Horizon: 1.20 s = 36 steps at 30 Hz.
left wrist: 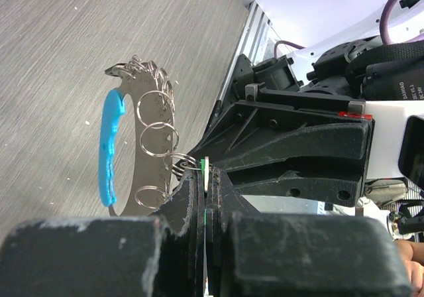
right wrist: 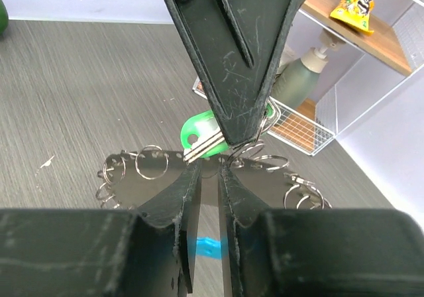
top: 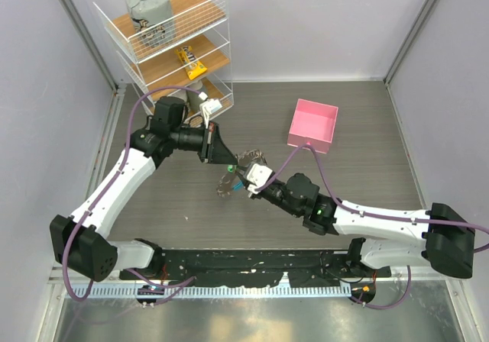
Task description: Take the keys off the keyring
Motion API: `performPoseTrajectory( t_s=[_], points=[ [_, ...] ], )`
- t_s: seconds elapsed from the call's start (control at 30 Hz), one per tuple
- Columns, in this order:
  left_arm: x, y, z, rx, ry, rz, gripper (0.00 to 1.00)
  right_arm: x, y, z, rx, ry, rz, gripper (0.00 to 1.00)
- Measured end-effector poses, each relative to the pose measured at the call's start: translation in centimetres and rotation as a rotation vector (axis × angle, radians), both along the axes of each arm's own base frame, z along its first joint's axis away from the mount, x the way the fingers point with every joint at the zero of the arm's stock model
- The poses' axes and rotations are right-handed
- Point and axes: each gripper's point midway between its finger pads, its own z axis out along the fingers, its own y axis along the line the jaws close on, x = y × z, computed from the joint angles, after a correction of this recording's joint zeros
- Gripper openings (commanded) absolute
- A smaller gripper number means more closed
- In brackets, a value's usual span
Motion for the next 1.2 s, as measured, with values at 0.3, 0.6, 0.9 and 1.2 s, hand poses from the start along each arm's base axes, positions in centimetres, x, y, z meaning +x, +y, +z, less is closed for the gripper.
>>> performPoseTrajectory(
  t_s=[0.3,0.6,0.9,1.2],
  points=[
    [-0.2,0.0,0.3,-0.01,-0.004,-0.007,0.0,-0.3,0.1,0.7,-0.008,-0.085,-0.027,0.17],
    [-0.2,-0.1,0.4,-0.016,-0.002,-0.006,0.0,-0.3,0.0,1.2,-0.003,-0.132,-0.049,0.17],
    [-0.2,-0.1,0.2,-0.019,0.007,-0.001,0.0,-0.2,-0.1,1.0,-0.024,-0.18,-0.073,0.15],
    [-0.4,-0.2,0.0,-0.017,0.017,-0.008,0.0,-0.6,-0.1,0.9,-0.024,-0.238,-0.073,0.05]
  ],
)
